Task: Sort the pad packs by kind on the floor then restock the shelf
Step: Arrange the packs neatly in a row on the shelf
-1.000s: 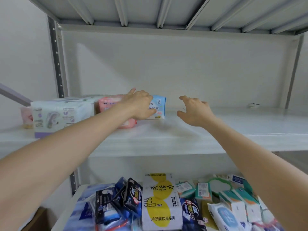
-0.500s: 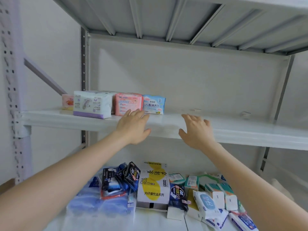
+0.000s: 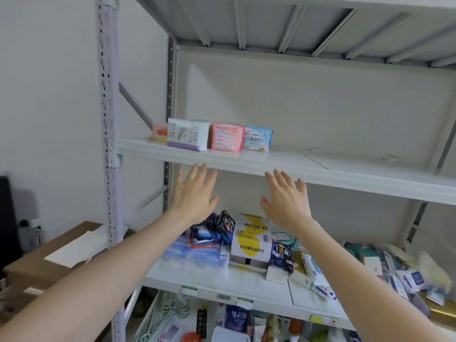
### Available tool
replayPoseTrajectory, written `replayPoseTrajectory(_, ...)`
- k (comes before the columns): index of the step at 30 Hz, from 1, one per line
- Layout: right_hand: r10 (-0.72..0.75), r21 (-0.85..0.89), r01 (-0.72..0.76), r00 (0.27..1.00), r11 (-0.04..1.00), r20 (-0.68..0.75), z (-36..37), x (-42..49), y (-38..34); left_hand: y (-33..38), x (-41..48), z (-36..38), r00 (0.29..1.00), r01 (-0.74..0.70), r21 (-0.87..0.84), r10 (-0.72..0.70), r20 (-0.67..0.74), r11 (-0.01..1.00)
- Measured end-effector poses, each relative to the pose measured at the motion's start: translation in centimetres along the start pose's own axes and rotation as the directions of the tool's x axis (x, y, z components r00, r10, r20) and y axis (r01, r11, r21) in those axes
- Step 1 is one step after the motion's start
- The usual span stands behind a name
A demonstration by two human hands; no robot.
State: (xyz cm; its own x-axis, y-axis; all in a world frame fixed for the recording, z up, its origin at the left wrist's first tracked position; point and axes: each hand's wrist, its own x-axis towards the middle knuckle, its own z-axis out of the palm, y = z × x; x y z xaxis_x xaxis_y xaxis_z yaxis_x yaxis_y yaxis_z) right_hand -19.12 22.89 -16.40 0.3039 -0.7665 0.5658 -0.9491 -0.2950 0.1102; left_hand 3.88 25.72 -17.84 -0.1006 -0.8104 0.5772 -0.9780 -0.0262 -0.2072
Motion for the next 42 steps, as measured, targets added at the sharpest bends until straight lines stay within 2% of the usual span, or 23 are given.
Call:
replayPoseTrajectory(11, -0.051, 0.070, 0.054, 0.997, 0.996, -0.049, 0.1, 3.9, -11.8, -12.5, -1.8, 0.0, 0.994, 0.110, 0.087, -0.110, 0.001, 0.990)
replayPoseTrajectory(15, -0.026, 0.110, 0.032, 0.998, 0.993, -0.054, 0.8, 6.8, -15.9, -17.7, -0.7, 1.1, 0.994, 0.107, 0.128, -0.108, -0.002, 0.986)
replayPoseTrajectory(23, -0.022, 0.122, 0.039, 0.990, 0.992, -0.138, 1.7, 14.0, -20.5, -25.3, 4.3, 4.0, 0.994, 0.096, 0.092, -0.089, -0.069, 0.991)
replayPoseTrajectory(32, -0.057, 0.125, 0.085, 0.975, 0.988, -0.215, 1.7, 23.4, -22.2, -29.7, 12.7, 8.4, 0.988, 0.024, -0.084, -0.037, -0.150, 0.996)
replayPoseTrajectory(36, -0.105, 0.065, 0.121, 0.972, 0.990, -0.209, 1.5, 27.4, -23.1, -30.9, 16.8, 10.3, 0.982, -0.023, -0.214, -0.017, -0.187, 0.976)
replayPoseTrajectory(39, -0.127, 0.061, 0.142, 0.970, 0.988, -0.206, 1.6, 30.2, -23.7, -31.6, 19.7, 11.8, 0.991, -0.035, -0.381, -0.017, -0.133, 0.924)
replayPoseTrajectory(42, -0.154, 0.071, 0.167, 0.976, 0.983, -0.156, 1.5, 32.7, -23.8, -31.6, 22.1, 13.0, 0.999, 0.024, -0.550, -0.040, -0.018, 0.835)
